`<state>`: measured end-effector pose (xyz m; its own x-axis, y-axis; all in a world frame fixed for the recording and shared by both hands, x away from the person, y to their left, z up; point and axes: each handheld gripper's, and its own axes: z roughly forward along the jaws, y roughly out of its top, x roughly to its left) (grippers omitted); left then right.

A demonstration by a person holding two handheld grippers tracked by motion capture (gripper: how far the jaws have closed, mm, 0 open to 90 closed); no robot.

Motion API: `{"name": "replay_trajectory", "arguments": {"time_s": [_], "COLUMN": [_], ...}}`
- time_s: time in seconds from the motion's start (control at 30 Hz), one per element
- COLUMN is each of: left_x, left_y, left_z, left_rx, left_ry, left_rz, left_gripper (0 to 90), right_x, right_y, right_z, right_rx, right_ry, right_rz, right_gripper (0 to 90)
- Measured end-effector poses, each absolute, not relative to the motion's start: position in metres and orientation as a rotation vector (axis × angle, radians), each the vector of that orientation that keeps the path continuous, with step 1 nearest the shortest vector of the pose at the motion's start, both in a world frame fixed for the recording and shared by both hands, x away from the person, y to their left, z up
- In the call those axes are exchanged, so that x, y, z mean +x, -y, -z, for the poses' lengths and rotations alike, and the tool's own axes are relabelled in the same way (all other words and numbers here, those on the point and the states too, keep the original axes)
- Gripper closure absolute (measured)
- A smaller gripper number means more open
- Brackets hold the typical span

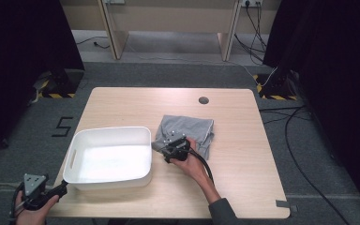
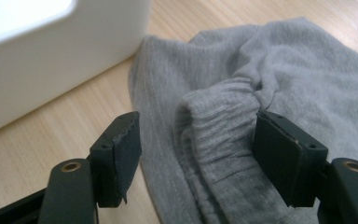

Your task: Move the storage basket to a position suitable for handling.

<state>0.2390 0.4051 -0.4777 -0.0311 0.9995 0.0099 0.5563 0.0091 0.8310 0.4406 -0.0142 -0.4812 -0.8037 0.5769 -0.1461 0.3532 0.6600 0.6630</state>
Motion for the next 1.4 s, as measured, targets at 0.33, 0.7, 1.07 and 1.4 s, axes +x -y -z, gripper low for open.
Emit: {"name": "replay_trajectory", "arguments": {"time_s": [0.33, 0.7, 1.07, 1.4], "left_x": [0.238, 0.240, 0.242, 0.252], "left_y": [-0.404, -0.397, -0.388, -0.379], "left_z": [0.477, 0.477, 0.476, 0.476], "left_rx": [1.611, 1.628, 1.654, 1.685], "left_ry": [-1.657, -1.637, -1.603, -1.566], "left_rz": [-0.894, -0.881, -0.873, -0.872], "left_gripper": [25.8, 25.7, 25.3, 24.7], "right_x": [0.410, 0.339, 0.266, 0.275], "right_y": [0.075, 0.110, 0.110, 0.129], "right_z": [0.477, 0.477, 0.470, 0.447], "right_rx": [0.820, 0.872, 0.891, 0.911], "right_ry": [-2.538, -2.468, -2.504, -2.428], "right_rz": [-0.986, -1.000, -0.939, -1.120], "right_gripper": [44.9, 42.7, 32.3, 32.1]}}
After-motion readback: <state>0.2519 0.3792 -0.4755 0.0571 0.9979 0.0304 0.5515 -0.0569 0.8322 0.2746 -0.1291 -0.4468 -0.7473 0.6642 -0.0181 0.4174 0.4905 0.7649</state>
